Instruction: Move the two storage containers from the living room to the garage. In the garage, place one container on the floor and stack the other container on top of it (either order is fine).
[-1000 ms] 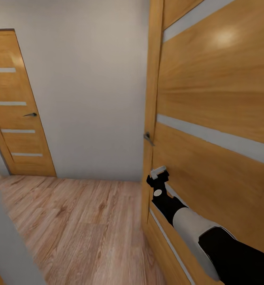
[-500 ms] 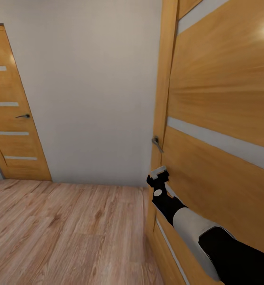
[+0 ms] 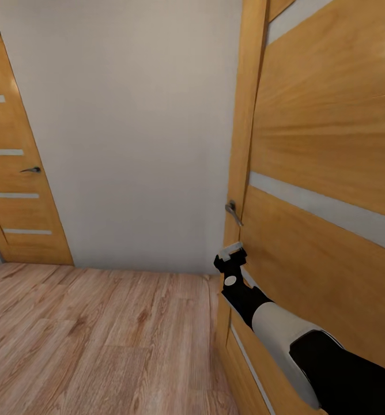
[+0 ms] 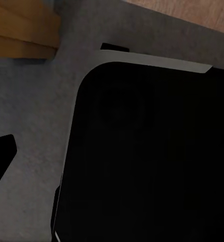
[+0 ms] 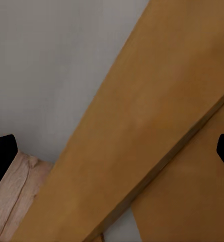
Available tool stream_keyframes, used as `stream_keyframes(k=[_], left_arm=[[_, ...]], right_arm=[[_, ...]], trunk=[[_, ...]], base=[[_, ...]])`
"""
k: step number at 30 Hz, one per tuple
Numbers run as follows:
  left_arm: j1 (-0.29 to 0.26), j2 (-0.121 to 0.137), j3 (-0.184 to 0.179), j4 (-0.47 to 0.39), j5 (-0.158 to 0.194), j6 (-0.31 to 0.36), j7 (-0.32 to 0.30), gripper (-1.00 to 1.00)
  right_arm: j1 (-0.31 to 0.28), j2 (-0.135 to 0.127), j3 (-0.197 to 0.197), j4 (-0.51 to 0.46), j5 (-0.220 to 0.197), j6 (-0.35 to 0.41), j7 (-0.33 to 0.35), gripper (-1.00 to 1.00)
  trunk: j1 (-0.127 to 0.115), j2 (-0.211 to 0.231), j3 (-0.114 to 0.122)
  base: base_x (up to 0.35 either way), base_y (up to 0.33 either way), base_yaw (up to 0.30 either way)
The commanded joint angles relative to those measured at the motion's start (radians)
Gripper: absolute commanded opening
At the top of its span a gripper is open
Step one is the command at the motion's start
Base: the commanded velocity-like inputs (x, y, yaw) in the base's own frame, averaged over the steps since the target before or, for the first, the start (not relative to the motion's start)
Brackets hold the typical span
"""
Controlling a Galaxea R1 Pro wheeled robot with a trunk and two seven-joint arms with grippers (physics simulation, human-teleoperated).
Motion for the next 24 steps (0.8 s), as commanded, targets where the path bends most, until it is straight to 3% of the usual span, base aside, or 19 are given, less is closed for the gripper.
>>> stream_keyframes(k=[1,17,24], left_arm=[[0.001,0.000,0.000,-0.001,0.005,-0.001,0.000,1.00],[0.001,0.000,-0.001,-0.002,0.005,-0.004,0.000,1.00],[0.001,0.000,-0.001,-0.001,0.005,-0.004,0.000,1.00]], right_arm=[[-0.001,0.000,-0.006,0.002,0.003,-0.002,-0.006,1.00],[-0.001,0.000,-0.006,0.004,0.003,-0.002,-0.006,1.00],[-0.001,0.000,-0.006,0.013,0.002,-0.002,-0.004,1.00]], trunk=[[0.000,0.000,-0.001],[0.000,0.000,-0.001],[0.000,0.000,-0.001]], base=[[0.001,0.000,0.000],[0.019,0.028,0.000],[0.145,0.000,0.000]])
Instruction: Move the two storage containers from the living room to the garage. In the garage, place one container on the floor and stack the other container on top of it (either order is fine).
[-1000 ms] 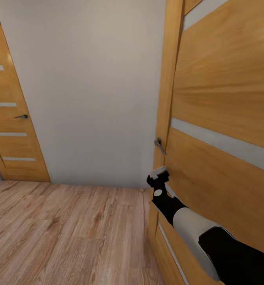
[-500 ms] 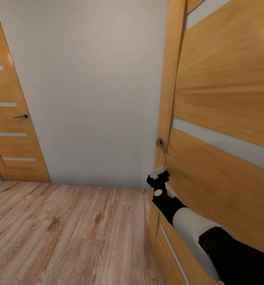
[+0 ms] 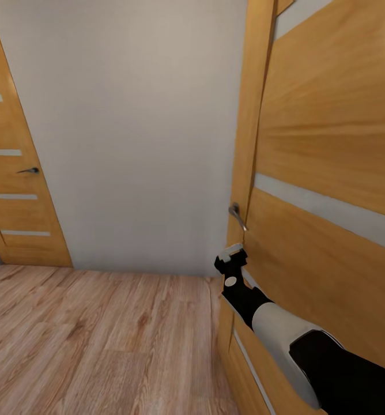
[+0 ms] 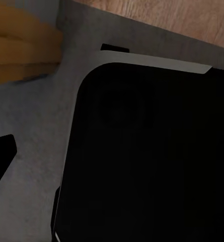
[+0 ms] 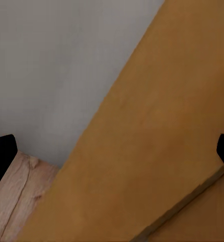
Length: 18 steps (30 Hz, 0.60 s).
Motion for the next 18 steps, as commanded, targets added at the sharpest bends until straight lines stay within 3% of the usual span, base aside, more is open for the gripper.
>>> stream_keyframes(k=[1,18], left_arm=[[0.000,0.000,0.000,-0.001,0.005,-0.001,0.000,1.00],[0.000,0.000,0.000,-0.001,0.005,-0.001,-0.001,1.00]], right_arm=[[-0.001,0.000,-0.003,0.007,0.004,-0.002,-0.005,1.00],[-0.001,0.000,-0.005,0.016,0.004,-0.002,-0.005,1.00]], trunk=[[0.000,0.000,-0.001],[0.000,0.000,-0.001]], base=[[0.221,0.000,0.000],[0.082,0.000,0.000]])
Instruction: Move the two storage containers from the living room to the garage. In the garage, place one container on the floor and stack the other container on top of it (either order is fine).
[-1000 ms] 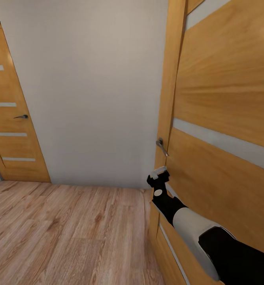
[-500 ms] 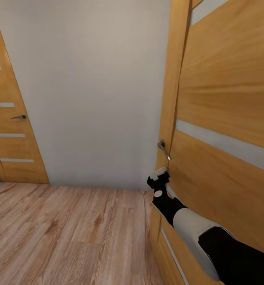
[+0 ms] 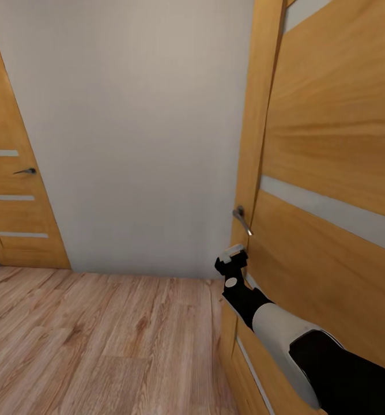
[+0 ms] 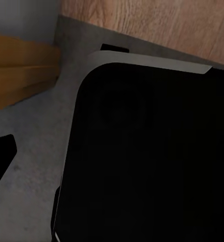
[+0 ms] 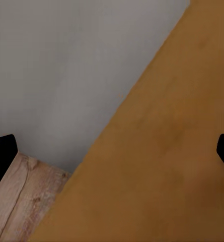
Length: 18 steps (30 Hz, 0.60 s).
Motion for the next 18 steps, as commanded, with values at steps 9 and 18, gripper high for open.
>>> stream_keyframes(k=[9,18], left_arm=[[0.000,0.000,0.000,-0.001,0.005,-0.001,0.001,1.00],[0.000,0.000,0.001,-0.001,0.005,-0.001,0.001,1.00]], right_arm=[[-0.001,0.000,-0.003,0.003,0.004,-0.002,-0.006,1.00],[-0.001,0.000,-0.004,0.003,0.004,-0.002,-0.006,1.00]], trunk=[[0.000,0.000,-0.001],[0.000,0.000,-0.001]], base=[[0.014,0.000,0.000],[0.000,0.000,0.000]])
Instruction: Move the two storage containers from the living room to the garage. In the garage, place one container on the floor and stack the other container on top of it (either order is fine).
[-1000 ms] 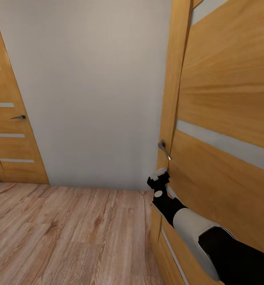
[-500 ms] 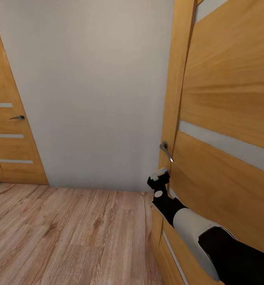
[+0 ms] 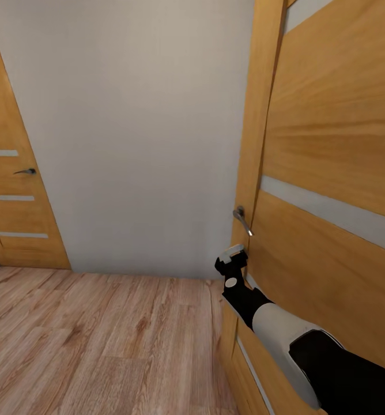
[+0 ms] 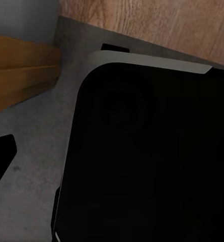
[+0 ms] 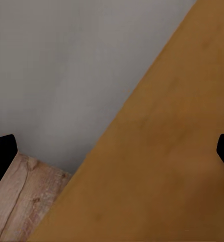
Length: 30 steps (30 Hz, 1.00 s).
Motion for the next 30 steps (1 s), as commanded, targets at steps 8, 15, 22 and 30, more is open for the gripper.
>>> stream_keyframes(k=[8,15,22,30], left_arm=[[0.000,0.000,0.000,-0.001,0.005,-0.001,0.000,1.00],[0.000,0.000,0.000,-0.001,0.005,-0.001,0.000,1.00],[0.000,0.000,0.001,-0.002,0.005,-0.001,0.000,1.00],[0.000,0.000,0.001,-0.002,0.005,-0.001,0.000,1.00]], right_arm=[[-0.001,0.000,-0.007,0.002,-0.053,-0.003,-0.004,1.00],[-0.001,-0.016,-0.007,0.001,-0.066,-0.002,-0.004,1.00],[-0.001,-0.051,-0.007,0.001,-0.066,-0.002,-0.004,1.00],[-0.001,-0.099,-0.007,0.001,-0.065,-0.002,-0.005,1.00]], trunk=[[0.000,0.000,-0.001],[0.000,0.000,-0.001],[0.000,0.000,-0.001],[0.000,0.000,-0.001]], base=[[0.000,0.000,0.000],[0.000,0.000,0.000],[0.000,0.000,0.000],[0.000,0.000,0.000]])
